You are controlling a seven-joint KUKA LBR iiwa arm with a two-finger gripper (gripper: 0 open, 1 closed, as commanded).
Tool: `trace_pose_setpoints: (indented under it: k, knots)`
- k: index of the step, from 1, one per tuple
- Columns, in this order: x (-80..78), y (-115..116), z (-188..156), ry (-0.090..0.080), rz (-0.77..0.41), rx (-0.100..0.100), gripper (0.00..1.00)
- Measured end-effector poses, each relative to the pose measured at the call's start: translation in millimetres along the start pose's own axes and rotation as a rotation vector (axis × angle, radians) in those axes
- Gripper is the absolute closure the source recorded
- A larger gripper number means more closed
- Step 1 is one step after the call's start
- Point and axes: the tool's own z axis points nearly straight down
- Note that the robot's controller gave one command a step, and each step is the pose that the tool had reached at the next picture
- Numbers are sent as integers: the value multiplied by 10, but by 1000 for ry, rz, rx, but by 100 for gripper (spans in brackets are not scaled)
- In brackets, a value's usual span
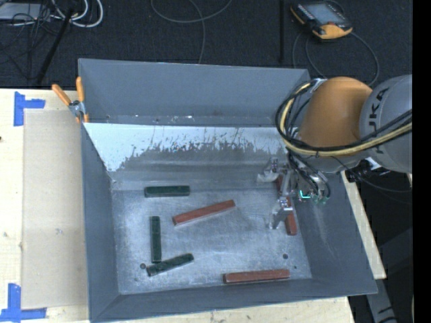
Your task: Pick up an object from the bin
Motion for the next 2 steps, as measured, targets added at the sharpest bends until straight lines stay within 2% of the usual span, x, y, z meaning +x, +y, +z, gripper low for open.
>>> trace_pose_setpoints:
  k: [2]
  knots:
    - [-25,21,-21,-11,3,2,0]
